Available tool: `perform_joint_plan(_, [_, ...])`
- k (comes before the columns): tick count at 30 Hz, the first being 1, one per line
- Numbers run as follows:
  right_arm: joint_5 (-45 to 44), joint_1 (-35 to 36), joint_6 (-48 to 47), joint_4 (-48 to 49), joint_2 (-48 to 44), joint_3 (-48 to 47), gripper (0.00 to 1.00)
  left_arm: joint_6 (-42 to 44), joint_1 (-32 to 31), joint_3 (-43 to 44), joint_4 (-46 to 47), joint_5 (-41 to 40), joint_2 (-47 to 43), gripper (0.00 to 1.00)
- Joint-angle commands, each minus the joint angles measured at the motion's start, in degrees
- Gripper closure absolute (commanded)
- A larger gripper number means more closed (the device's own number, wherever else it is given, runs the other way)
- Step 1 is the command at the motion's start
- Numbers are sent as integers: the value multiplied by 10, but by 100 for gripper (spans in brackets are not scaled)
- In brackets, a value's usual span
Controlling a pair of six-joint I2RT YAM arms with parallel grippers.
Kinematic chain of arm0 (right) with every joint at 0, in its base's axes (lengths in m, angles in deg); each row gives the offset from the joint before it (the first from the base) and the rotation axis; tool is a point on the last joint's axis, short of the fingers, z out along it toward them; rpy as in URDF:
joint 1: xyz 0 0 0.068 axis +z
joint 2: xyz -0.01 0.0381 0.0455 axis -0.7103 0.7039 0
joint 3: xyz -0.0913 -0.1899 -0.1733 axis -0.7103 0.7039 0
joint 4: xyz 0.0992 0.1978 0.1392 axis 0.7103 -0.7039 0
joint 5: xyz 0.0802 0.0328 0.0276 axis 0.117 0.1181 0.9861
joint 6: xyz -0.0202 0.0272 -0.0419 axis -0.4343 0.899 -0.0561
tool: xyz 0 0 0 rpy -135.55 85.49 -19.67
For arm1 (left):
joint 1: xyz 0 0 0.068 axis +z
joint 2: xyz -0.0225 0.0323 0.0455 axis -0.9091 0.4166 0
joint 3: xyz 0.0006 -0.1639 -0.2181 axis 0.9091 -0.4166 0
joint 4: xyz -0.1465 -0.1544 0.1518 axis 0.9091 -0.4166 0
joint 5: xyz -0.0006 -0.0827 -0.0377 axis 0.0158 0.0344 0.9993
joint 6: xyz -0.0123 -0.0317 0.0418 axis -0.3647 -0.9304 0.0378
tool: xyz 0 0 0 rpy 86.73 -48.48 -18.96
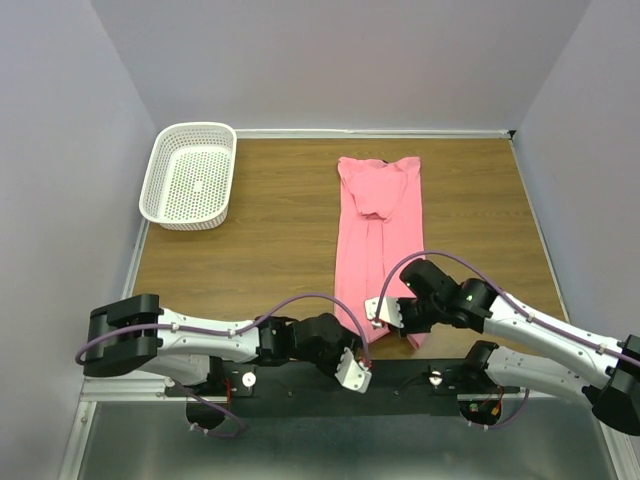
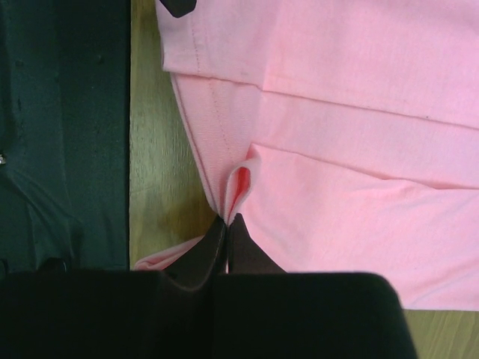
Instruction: Fold and stack the t-shirts
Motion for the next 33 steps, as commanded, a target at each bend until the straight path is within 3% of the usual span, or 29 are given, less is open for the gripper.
perform_joint_plan(1, [20, -9, -6, -8, -8, 1, 99, -8, -5, 24, 14, -29, 15, 33])
perform_joint_plan(6, [26, -12, -6, -8, -8, 0, 100, -31, -7, 21, 40, -79, 27, 35])
perform_joint_plan(12, [30, -17, -7, -8, -7, 0, 99, -18, -13, 17, 32, -69, 37, 36])
perform_joint_plan(18, [30, -16, -6, -8, -5, 0, 99, -6, -15, 25, 20, -53, 61, 43])
perform_joint_plan(33, [37, -17, -7, -8, -3, -1, 100, -7, -8, 54, 14, -81, 139, 47])
